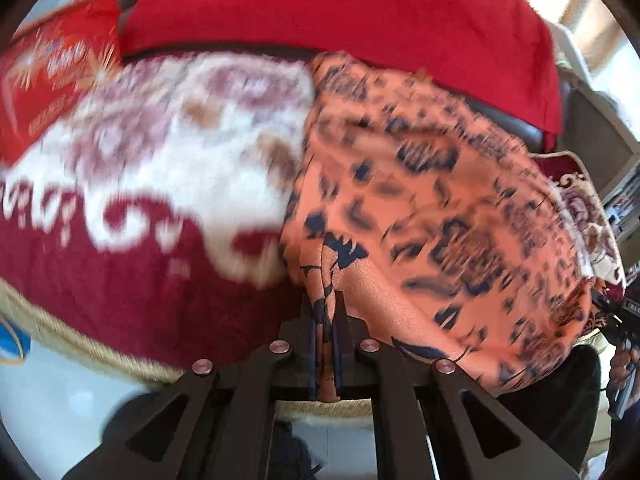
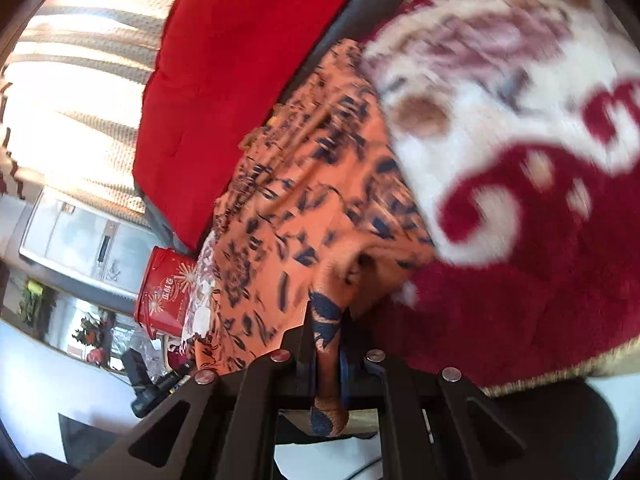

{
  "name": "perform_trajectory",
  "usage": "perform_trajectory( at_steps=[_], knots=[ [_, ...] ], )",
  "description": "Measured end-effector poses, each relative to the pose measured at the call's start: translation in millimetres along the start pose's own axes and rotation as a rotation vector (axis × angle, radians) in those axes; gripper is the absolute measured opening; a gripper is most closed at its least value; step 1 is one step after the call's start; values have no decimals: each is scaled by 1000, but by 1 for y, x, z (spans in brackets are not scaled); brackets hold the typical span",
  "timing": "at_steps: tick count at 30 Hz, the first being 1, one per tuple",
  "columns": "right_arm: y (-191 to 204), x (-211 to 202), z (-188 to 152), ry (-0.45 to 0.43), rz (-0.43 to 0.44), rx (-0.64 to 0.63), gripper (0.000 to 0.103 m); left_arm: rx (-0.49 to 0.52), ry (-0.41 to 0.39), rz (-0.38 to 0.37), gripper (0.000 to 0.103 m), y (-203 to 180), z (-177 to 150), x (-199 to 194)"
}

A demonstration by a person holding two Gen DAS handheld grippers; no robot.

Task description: Fold small clothes

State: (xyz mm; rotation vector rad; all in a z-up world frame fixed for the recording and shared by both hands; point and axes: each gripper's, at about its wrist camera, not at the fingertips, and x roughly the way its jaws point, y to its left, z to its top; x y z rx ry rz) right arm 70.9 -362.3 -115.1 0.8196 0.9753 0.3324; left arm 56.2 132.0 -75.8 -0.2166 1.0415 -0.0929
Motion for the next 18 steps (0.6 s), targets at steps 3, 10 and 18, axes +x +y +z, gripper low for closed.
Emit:
perform_trajectory(
  at_steps=[3, 10, 18],
  knots=[
    [27, -9, 36, -48, 22, -76, 7, 38, -97, -54, 6, -12, 44, -22],
    [114, 14, 206, -290, 86, -240, 7, -8, -345, -79, 7, -26, 196, -10],
    [25, 145, 245, -86, -225, -24, 59, -122, 30, 126, 61, 11, 237, 179]
  ],
)
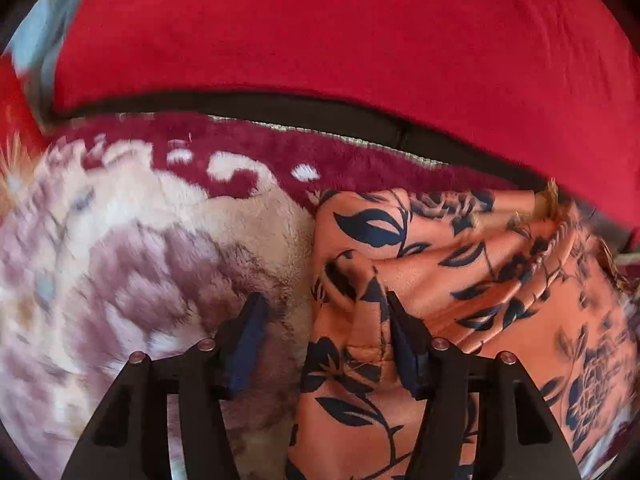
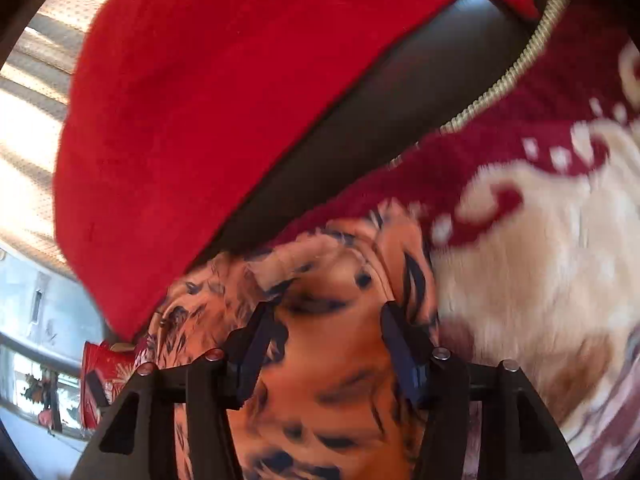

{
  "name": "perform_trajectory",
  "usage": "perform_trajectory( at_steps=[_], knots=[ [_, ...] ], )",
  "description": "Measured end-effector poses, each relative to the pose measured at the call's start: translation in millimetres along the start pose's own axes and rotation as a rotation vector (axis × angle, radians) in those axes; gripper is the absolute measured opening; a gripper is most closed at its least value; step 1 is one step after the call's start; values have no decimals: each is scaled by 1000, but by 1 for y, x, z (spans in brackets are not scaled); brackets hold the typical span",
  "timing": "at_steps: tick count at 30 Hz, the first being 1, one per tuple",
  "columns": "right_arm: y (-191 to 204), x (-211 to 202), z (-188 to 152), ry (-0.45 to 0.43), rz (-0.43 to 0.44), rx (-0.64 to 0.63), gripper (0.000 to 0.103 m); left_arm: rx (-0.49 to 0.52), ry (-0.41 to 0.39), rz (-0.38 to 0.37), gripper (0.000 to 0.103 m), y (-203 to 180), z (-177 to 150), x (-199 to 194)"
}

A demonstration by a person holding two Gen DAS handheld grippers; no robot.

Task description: Fold small clothes

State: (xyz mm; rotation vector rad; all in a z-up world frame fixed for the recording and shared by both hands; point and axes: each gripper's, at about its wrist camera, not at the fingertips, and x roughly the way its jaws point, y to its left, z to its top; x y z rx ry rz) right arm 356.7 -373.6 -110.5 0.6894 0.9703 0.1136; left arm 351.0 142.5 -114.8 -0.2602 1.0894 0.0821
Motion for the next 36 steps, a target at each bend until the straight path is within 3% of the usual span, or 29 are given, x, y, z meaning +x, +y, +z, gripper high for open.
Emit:
perform_trajectory(
  at_steps=[2, 3, 5, 7, 10, 13, 15, 16, 18, 20, 23, 24, 25, 26, 28, 32, 34, 36],
  knots=[
    [5, -27, -26, -55, -21, -94, 61, -15, -94, -11, 63, 11, -11, -28],
    [5, -39, -35, -74, -29, -115, 67, -9, -141, -1, 63, 15, -17, -45],
    [-1, -64, -53, -101, -9, -116, 69, -10, -276, 35, 67, 21, -35, -88],
    [-5, -87, -78, -103, 30, -82, 70, -15, -349, 34, 74, 24, -56, -121],
    [0, -95, -111, -86, 58, -74, 74, -78, -319, -97, 80, 26, -100, -139],
    [-9, -76, -129, -29, 101, 33, 78, -119, -190, -218, 83, 12, -132, -110],
    [-18, -60, -132, -10, 100, 171, 78, -178, -117, -168, 83, 6, -138, -84],
    [-20, -61, -134, -52, 105, 217, 79, -222, -87, -151, 83, 7, -139, -75],
    [-22, -61, -132, -78, 116, 264, 80, -333, -114, -142, 83, 9, -135, -67],
    [-23, -57, -125, -84, 128, 295, 81, -391, -147, -130, 91, 8, -123, -65],
    [-23, -50, -111, -128, 91, 329, 81, -409, -102, -74, 94, -1, -104, -46],
    [-19, -47, -104, -141, 72, 312, 73, -397, -107, -57, 94, -5, -99, -45],
    [-17, -41, -95, -141, 45, 286, 30, -367, -99, -42, 47, -9, -94, -45],
    [-14, -36, -88, -120, 24, 273, 13, -307, -44, -95, 21, -15, -83, -41],
    [6, -37, -71, -97, -40, 198, 13, -295, -42, -79, 20, -21, -70, -54],
    [67, -100, -58, -181, -9, 11, 11, -223, -203, -144, 21, -33, -42, -137],
    [95, -138, -65, -242, -2, -75, 11, -185, -277, -151, 21, -39, -41, -169],
    [100, -176, -85, -281, 15, -109, 11, -158, -314, -192, 21, -39, -66, -201]
  ],
)
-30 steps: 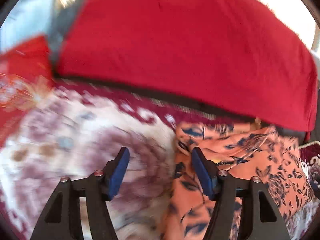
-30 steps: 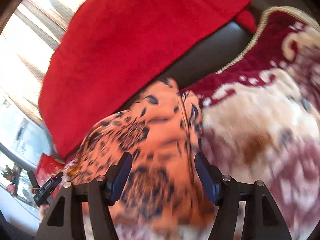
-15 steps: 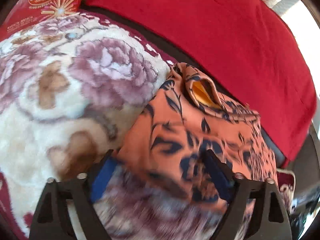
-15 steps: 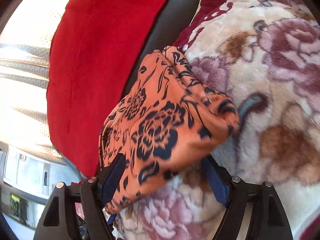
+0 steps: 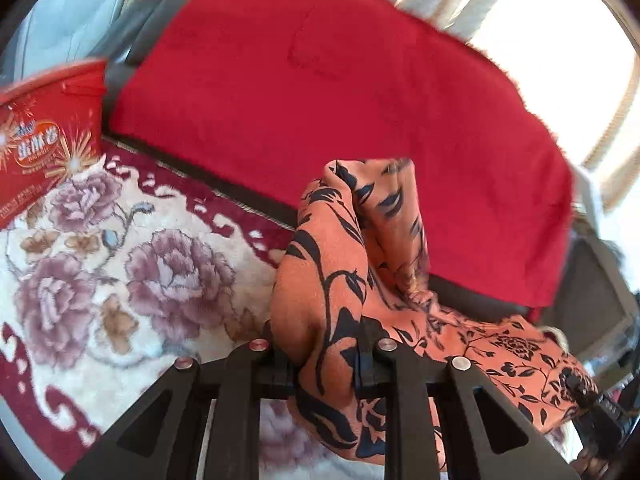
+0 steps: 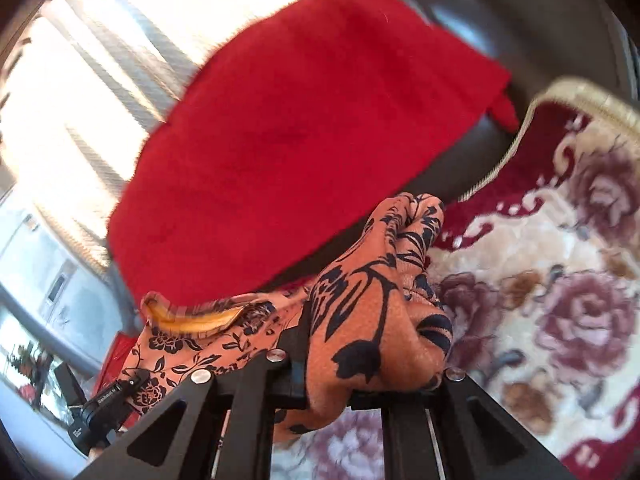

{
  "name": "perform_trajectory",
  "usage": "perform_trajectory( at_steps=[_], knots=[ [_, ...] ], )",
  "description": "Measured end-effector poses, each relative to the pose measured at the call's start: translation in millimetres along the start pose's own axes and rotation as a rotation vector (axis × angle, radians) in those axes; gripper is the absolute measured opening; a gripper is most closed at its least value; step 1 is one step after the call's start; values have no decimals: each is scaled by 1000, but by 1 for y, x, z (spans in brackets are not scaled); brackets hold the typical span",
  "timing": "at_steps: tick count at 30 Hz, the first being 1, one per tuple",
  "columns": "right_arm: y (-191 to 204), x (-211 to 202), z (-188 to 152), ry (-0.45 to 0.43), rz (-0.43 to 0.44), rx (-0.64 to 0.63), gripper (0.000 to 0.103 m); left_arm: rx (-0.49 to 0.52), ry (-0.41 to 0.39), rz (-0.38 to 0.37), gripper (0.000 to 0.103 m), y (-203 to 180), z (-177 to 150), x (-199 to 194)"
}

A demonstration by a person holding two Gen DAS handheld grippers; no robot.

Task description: Fold small clothes

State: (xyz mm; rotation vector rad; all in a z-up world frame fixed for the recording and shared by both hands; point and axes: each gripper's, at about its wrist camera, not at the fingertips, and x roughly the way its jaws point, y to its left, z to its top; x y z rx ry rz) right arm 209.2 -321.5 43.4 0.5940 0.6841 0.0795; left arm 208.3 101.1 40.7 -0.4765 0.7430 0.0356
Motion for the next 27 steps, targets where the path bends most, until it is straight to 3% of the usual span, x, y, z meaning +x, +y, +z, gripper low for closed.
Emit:
perform_trajectory(
  at_steps=[3, 4, 5, 6, 7, 8, 9, 10, 11, 13, 16, 18, 21, 27],
  knots=[
    [-27, -39, -42, -8, -35, 19, 15, 47, 34, -9, 23, 12, -59, -22],
    [-48, -40, -65, 31, -60, 45, 17, 58, 59, 3, 27, 18, -76, -16],
    [-64, -34, -80, 70, -76, 63, 23, 83, 127, 45, 35, 31, -105, 4],
    [-101, -19, -107, 181, -125, 123, 35, 95, 196, 77, 37, 40, -126, 21],
    [-128, -9, -125, 269, -166, 197, 38, 89, 287, 122, 41, 53, -145, 40],
    [-151, -9, -140, 304, -134, 283, 37, 37, 346, 107, 49, 74, -159, 53],
    [-161, -17, -143, 269, -75, 321, 37, -9, 303, 42, 49, 85, -158, 46],
    [-162, -30, -139, 249, -94, 304, 38, -32, 301, 19, 57, 90, -153, 39],
    [-161, -38, -133, 235, -124, 272, 42, -31, 306, 64, 67, 92, -144, 31],
    [-155, -57, -118, 167, -171, 203, 66, -20, 208, 129, 72, 92, -120, 12],
    [-139, -67, -91, 114, -190, 117, 66, 12, 112, 160, 81, 90, -91, 3],
    [-131, -62, -72, 106, -173, 61, 66, 37, 115, 150, 81, 88, -85, 16],
    [-120, -43, -52, 122, -149, -32, 66, 104, 187, 100, 81, 81, -83, 50],
    [-122, 41, -5, 188, -181, -113, 66, 185, 227, 42, 81, 61, -62, 109]
  ],
)
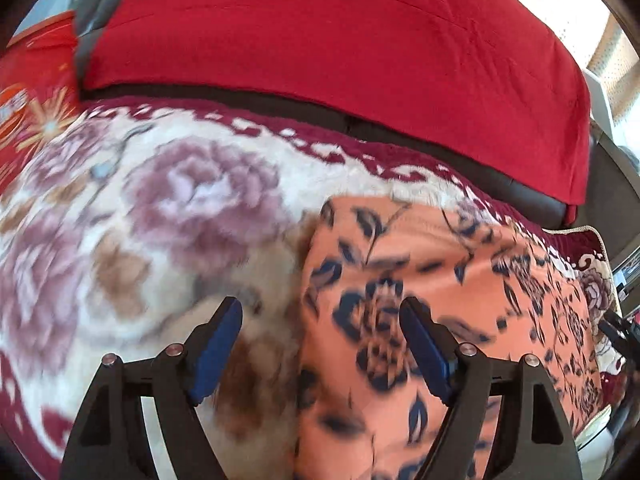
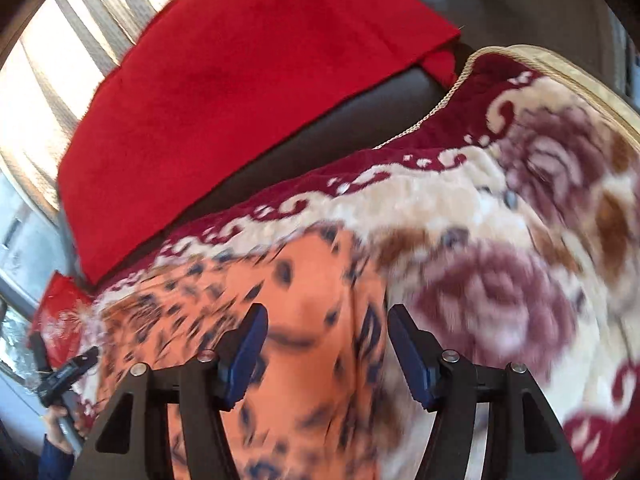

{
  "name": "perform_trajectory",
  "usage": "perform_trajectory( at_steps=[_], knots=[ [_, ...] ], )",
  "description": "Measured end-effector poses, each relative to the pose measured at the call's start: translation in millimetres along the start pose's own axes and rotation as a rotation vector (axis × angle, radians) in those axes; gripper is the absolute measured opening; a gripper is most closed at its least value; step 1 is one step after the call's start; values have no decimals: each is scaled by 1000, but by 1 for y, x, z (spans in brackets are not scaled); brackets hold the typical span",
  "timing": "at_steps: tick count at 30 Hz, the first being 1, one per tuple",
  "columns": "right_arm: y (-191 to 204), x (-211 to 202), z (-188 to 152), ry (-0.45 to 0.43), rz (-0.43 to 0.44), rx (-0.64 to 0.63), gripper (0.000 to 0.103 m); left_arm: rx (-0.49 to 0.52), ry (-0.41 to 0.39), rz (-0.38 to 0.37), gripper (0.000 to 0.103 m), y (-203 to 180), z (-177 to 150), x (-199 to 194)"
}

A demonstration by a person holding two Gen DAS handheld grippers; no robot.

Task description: Fold small clothes

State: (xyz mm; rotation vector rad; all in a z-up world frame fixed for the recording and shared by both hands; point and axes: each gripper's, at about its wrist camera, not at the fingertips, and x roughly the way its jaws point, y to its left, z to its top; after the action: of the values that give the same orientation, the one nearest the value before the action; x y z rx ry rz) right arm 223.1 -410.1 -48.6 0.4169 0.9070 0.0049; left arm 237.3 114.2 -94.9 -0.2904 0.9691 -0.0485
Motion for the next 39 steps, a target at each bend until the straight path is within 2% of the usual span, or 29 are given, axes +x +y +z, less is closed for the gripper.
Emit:
perform_trajectory(
  at_steps=[3, 9, 12, 14, 15, 16, 17, 19, 22, 25, 30, 35, 39],
  knots=[
    [-8, 27, 19, 44, 8, 14, 65, -5, 26, -58, 81, 3, 14, 13],
    [-5, 63, 39, 140, 50, -59, 63, -6, 10, -98, 81, 13, 33, 34],
    [-2, 76, 39, 187, 22, -96, 32, 18, 12, -109, 81, 8, 39, 39],
    [1, 77, 40, 179, 5, -111, 22, 5, 14, -115, 79, 9, 45, 45],
    [4, 76, 40, 172, -3, -120, 17, -11, 9, -118, 74, 10, 48, 47],
    [8, 73, 40, 163, -11, -131, 14, -13, 15, -114, 35, 10, 50, 49],
    [14, 70, 40, 153, -24, -150, 14, -1, 52, -88, 9, 9, 53, 56],
    [27, 61, 40, 125, -44, -190, 12, 1, 50, -79, 8, 7, 54, 56],
    [50, 26, 42, 24, -67, -242, 11, 60, -57, -67, 7, -7, 53, 23],
    [72, -15, 40, -66, -69, -284, 11, 108, -183, -70, 7, -22, 48, -30],
    [91, -117, 20, -260, -18, -274, 11, 182, -416, -83, 7, -43, 25, -146],
    [90, -219, -13, -431, 29, -239, 11, 211, -581, -84, 7, -44, -8, -239],
    [80, -272, -50, -501, 92, -223, 11, 220, -636, -67, 7, -38, -41, -276]
  ],
)
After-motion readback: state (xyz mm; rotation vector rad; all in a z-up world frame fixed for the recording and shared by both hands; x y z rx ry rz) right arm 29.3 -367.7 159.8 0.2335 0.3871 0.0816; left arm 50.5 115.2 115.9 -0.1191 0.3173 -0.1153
